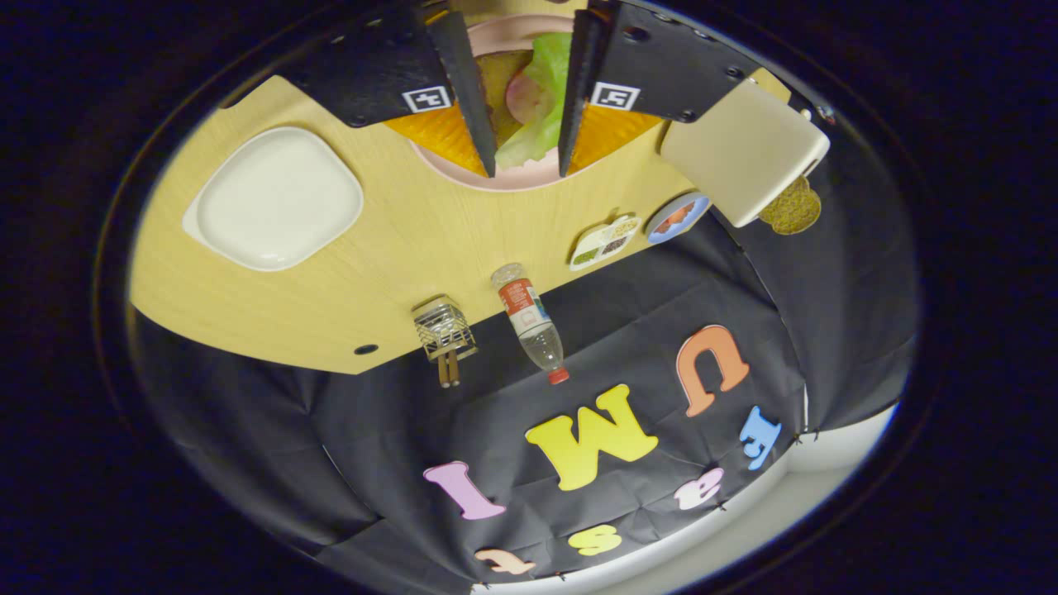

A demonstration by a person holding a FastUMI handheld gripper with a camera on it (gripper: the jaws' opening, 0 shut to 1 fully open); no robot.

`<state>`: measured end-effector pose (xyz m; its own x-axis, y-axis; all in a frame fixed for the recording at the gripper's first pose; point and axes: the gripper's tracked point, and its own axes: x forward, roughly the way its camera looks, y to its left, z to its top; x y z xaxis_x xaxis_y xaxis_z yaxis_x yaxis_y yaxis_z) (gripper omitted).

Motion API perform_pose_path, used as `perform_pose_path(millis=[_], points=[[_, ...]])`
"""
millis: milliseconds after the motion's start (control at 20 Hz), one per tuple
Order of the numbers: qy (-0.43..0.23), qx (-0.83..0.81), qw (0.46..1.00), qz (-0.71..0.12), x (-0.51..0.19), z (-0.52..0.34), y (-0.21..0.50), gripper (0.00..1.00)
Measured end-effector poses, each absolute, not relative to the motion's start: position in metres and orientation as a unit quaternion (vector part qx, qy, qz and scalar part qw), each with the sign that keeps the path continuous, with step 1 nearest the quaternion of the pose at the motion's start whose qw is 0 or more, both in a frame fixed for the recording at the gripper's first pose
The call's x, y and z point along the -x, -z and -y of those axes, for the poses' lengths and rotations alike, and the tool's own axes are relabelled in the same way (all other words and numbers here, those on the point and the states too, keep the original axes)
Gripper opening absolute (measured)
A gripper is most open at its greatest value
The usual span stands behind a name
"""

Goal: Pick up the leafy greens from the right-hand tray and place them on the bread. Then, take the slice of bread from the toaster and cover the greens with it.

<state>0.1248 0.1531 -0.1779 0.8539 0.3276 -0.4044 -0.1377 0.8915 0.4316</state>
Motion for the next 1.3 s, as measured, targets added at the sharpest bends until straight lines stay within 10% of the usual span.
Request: perform_pose_path(millis=[200, 350, 1300], points=[[-0.104, -0.153, 0.961, -0.203, -0.121, -0.145, 0.158, 0.87], [-0.079, -0.100, 0.980, -0.155, -0.112, -0.136, 0.125, 0.96], [-0.191, -0.028, 0.979, -0.068, -0.057, -0.375, -0.009, 0.95]])
